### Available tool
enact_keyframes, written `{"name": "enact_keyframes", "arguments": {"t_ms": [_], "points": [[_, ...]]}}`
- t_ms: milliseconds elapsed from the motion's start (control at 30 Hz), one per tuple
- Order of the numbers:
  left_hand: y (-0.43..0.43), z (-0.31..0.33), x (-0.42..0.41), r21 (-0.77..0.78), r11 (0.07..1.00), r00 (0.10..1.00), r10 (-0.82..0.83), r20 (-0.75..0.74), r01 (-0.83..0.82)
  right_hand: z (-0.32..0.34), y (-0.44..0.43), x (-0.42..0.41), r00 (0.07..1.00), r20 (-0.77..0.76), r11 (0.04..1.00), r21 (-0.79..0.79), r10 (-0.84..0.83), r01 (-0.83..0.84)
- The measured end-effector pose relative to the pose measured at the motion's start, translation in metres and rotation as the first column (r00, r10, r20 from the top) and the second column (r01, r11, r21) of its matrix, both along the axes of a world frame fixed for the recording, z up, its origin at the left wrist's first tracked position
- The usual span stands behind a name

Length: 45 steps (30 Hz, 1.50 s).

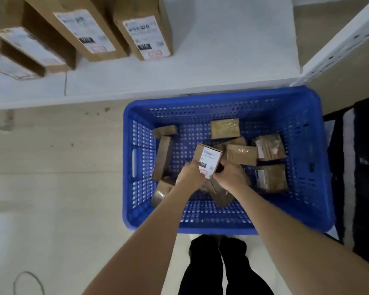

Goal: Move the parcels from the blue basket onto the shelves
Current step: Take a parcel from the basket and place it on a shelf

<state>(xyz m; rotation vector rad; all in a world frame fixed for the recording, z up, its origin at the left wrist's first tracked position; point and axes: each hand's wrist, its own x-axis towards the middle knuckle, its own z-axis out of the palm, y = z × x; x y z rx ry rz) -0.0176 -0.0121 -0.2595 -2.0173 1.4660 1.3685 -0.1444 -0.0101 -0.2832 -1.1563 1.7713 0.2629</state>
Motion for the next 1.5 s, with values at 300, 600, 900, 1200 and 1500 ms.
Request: {"name": "enact_keyframes", "arguments": {"t_ms": [300,600,900,1200,1500], "points": [[-0.043,-0.162,0.006,0.036,0.971,0.972,0.234,0.023,-0.234,-0.150,-0.034,0.009,0.842,0.190,0.862,0.167,-0.504,0.478],[-0.050,-0.212,0.017,0.155,0.845,0.838,0.531,-0.123,-0.512,-0.186,-0.040,0.018,0.746,0.228,0.780,0.172,-0.626,0.602],[-0.068,-0.046,0.040,-0.058,0.794,0.781,0.579,-0.232,-0.605,-0.030,-0.061,0.027,0.719,0.373,0.792,0.082,-0.587,0.604],[-0.077,0.207,0.047,-0.256,0.807,0.842,0.474,-0.257,-0.533,0.207,-0.067,0.026,0.699,0.498,0.821,0.048,-0.514,0.569],[-0.070,0.391,0.071,-0.239,0.885,0.892,0.317,-0.321,-0.400,0.397,-0.073,0.002,0.651,0.590,0.730,-0.146,-0.478,0.668]]}}
